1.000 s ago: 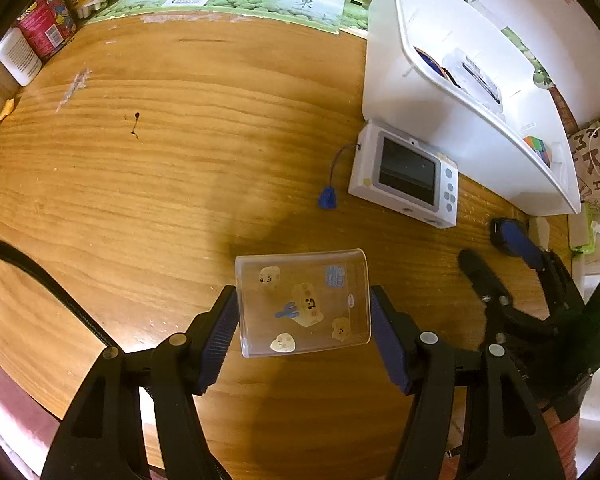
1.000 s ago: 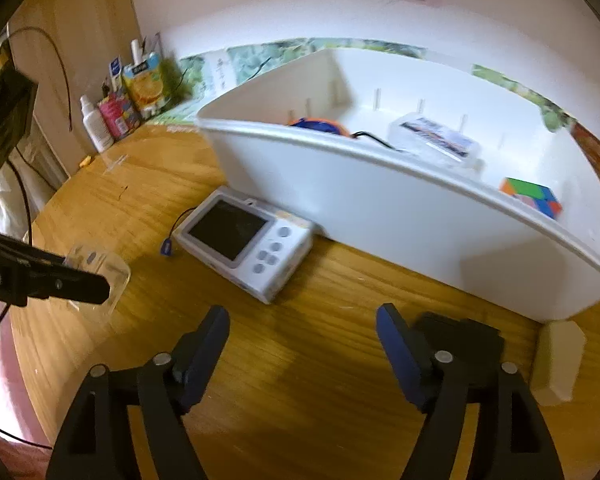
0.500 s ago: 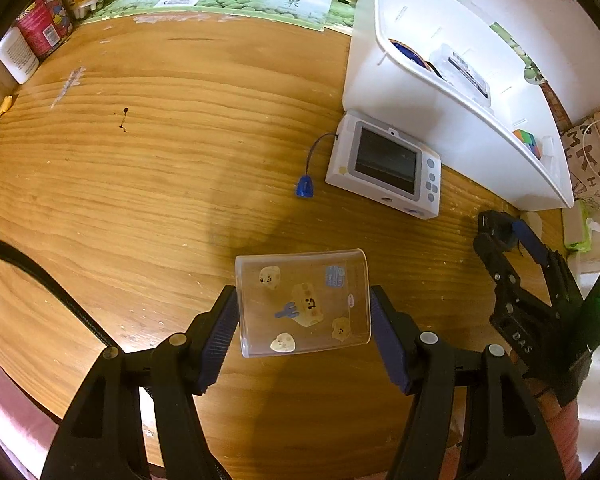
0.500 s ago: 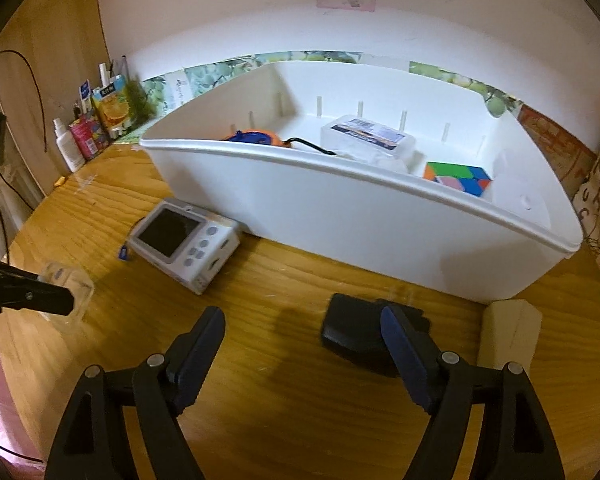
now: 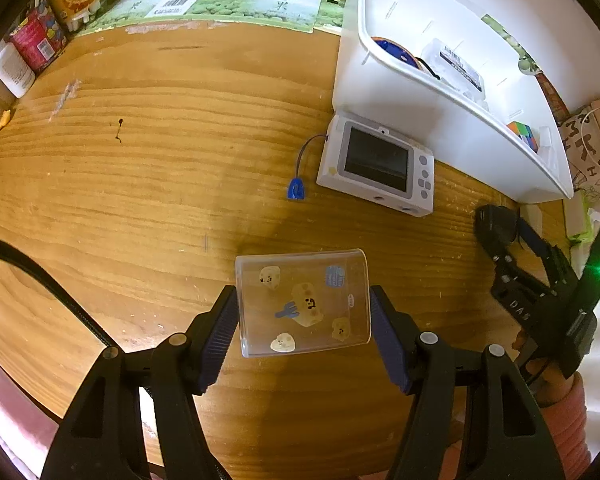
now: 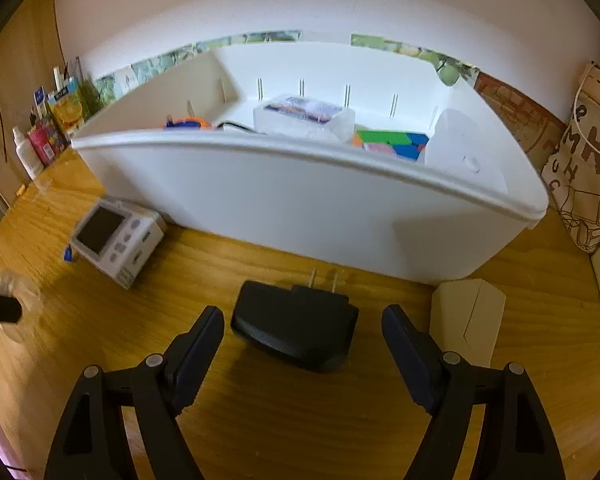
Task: Organize rigid objects
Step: 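Grasp the black charger plug with right tool while left tool holds the case, then carry the clear case with left tool while right tool carries the charger over the bin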
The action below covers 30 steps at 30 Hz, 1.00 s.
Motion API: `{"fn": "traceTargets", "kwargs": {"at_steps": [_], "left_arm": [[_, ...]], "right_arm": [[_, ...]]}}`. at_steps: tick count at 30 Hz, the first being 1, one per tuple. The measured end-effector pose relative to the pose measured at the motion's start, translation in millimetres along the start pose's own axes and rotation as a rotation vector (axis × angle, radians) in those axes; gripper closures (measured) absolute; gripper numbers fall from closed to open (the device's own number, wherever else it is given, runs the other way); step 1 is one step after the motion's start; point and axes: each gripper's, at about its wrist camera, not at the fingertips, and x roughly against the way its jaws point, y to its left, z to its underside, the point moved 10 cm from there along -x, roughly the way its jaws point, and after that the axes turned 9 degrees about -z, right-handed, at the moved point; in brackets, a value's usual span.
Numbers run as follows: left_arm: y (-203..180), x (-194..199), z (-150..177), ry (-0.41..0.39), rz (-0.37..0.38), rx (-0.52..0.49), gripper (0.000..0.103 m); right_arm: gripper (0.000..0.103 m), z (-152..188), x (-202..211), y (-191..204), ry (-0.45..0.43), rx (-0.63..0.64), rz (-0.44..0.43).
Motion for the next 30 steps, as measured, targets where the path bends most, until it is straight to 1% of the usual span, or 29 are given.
{"fn": "traceTargets", "kwargs": {"at_steps": [3,6,9,12,13,15,18,21,24,27,30], "left_arm": [[-1.5,3.6,-3.3,-0.015,-0.01,-0.004,0.035],[-4.1,9.0,-7.4,-0.037,-0.019,-0.009,0.035],[-8.0,14.5,-11.9,-0.064,-0.01,-0.009,0.035],[-12.1,19.7,-17.2,-0.092,-0.008,0.0,0.035],[-13.7,21.2,-19.2,-0.099,-0.004,0.007,0.035],[-17.6,24.6,-24.0,-0.114,0.01,0.018,0.035],[-21.9,26.9,-29.6,-0.103,0.075,0.067,0.035],[-24.6,30.4,-36.9,-0.119,0.092,0.087,0.035],[-25.3,33.9,-47.3,-0.15,0.057,0.06,0.035],[-22.7,38.1,-58.3,-0.178,0.045,0.064,0.035],[-20.2,41.6,-68.8,-0.205,0.03,0.07,0.035]], "right_arm": [[0.021,5.9,-7.1,0.1,0.034,0.022,0.012],[0.021,7.4,-7.8,3.4,0.029,0.023,-0.005],[0.022,8.0,-10.0,7.4,0.031,0.041,-0.023],[0.032,6.6,-10.0,11.8,0.031,0.067,-0.037],[0.038,5.5,-10.1,11.9,0.033,0.07,-0.041],[0.038,3.3,-10.2,13.2,0.038,0.071,-0.06],[0.038,4.4,-8.5,16.5,0.049,0.079,-0.088],[0.038,4.7,-4.0,21.9,0.056,0.105,-0.112],[0.038,3.2,2.3,28.8,0.06,0.138,-0.141],[0.038,-3.2,11.8,38.1,0.055,0.166,-0.182],[0.038,-13.1,24.8,47.2,0.035,0.212,-0.207]]}}
